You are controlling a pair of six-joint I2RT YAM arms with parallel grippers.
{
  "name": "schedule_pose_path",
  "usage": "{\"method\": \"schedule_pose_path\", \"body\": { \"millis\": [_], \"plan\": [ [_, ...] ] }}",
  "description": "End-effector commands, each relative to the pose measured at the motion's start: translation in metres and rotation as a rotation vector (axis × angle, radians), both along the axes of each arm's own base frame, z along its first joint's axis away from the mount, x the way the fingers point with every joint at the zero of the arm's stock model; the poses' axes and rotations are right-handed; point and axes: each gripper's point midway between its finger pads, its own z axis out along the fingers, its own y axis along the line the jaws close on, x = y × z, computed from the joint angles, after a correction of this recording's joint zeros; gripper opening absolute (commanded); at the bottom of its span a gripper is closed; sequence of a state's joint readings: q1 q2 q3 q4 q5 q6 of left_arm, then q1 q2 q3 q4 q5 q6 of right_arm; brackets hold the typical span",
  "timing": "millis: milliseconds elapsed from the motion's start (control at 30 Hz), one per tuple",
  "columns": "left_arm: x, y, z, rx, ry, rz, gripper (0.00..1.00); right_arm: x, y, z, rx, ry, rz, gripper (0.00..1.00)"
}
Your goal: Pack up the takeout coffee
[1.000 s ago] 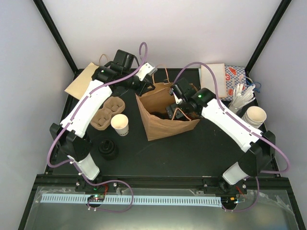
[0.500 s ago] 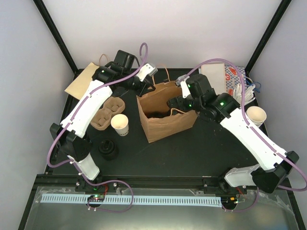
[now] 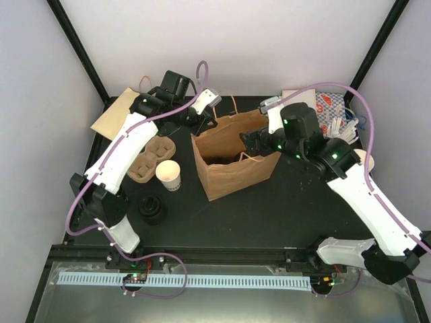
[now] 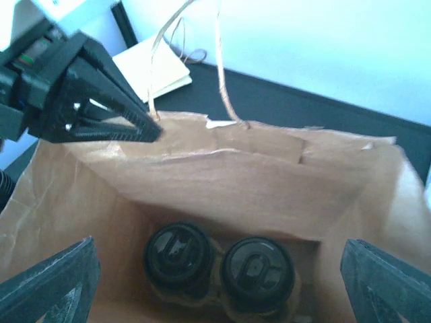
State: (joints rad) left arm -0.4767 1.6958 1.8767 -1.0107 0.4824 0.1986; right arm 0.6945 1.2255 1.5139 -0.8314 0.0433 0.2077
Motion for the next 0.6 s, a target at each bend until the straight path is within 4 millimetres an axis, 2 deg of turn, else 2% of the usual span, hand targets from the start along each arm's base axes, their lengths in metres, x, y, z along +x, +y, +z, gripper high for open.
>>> {"method": "schedule_pose_path", "body": {
  "millis": [0, 367, 567],
  "plan": [
    [-0.006, 0.006, 0.025, 0.006, -0.078, 0.004, 0.02, -0.005, -0.02, 0.036, 0.048, -0.107, -0.067, 1.0],
    [-0.007, 0.011, 0.032, 0.064, -0.161, 0.014, 0.02, -0.028, -0.065, 0.04, 0.033, -0.188, -0.166, 1.0],
    [-0.011, 0.011, 0.035, 0.098, -0.236, -0.006, 0.02, -0.037, -0.091, 0.033, 0.031, -0.222, -0.251, 1.0]
  ]
}}
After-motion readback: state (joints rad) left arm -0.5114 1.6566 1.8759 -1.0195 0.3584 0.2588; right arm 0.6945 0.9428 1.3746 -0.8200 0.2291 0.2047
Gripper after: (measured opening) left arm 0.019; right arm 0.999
